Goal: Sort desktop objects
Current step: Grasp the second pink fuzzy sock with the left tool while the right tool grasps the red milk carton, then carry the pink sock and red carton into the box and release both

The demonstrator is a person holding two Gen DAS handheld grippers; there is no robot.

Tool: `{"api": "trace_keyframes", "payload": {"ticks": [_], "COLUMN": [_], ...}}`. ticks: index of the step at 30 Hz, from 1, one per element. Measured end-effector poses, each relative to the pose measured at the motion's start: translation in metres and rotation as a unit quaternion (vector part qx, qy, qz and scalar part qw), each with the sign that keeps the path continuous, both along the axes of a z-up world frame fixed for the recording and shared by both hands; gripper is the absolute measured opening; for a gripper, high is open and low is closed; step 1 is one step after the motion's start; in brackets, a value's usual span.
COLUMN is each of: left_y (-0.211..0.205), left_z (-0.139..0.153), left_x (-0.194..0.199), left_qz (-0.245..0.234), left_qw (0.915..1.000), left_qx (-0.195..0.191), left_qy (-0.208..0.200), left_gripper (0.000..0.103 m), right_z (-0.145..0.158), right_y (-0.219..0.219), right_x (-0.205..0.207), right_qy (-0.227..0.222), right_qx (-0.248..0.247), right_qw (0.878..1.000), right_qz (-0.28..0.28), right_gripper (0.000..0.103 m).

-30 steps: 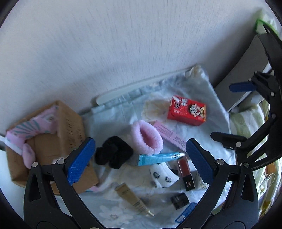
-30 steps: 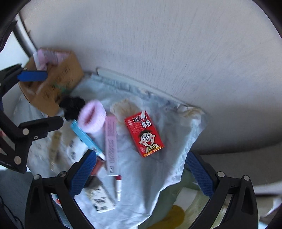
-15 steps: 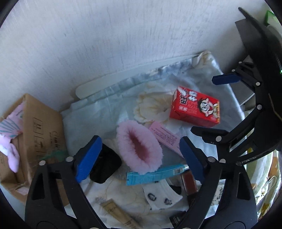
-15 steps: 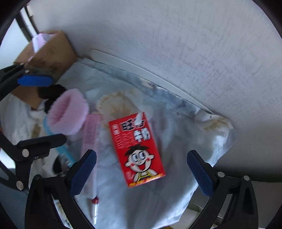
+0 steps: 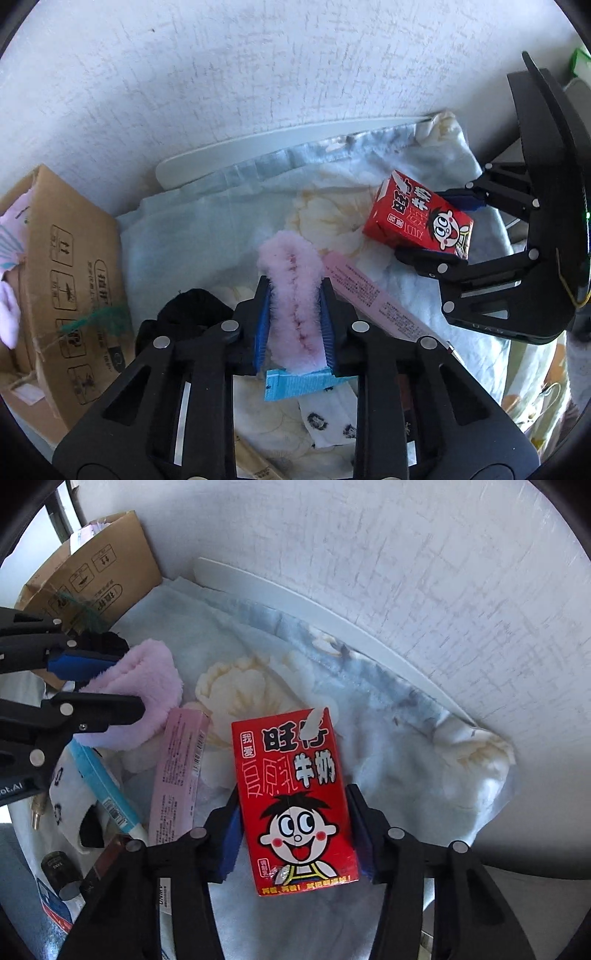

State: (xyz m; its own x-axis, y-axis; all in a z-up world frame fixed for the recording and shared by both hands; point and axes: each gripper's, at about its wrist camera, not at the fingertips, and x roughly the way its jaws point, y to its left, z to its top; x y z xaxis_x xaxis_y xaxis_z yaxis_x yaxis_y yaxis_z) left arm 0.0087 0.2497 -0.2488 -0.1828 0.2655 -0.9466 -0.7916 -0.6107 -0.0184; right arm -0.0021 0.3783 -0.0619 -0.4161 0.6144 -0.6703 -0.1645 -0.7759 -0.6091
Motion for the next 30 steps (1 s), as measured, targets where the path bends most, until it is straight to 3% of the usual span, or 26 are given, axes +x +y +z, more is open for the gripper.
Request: {"api": "trace_keyframes", "payload": {"ticks": [8, 13, 20, 30], "left_y": [-0.003, -0.012, -0.031, -0.087], "left_z": [0.033, 0.06, 0.116, 0.179], "left_x": [0.002, 0.01, 0.005, -0.024], "left_qz": [0.0, -0.028, -0.044, -0.032], "left_qw": [1.0, 0.9995, 0.9977, 0.9949], "left_qx": [-0.003, 0.007, 0.041, 0.075], "left_qy": [-0.003, 0.013, 0.029, 0.06], "left_gripper": [0.021, 0.021, 0.021, 0.021], "right_z": [0.018, 0.04, 0.077, 0.101], "right_y": [-0.016, -0.038, -0.08, -0.155], "right_x": [0.007, 0.02, 0.03, -0.002], "right_qy": [0.008, 0.029, 0.048, 0.067], "right_qx": [-0.006, -0.025, 0.001, 0.036], "right_qw": [0.999, 0.997, 0.996, 0.994], "right_qz": [-0.038, -0.071, -0.08, -0.074], "right_gripper": [0.047, 0.047, 0.047, 0.047]}}
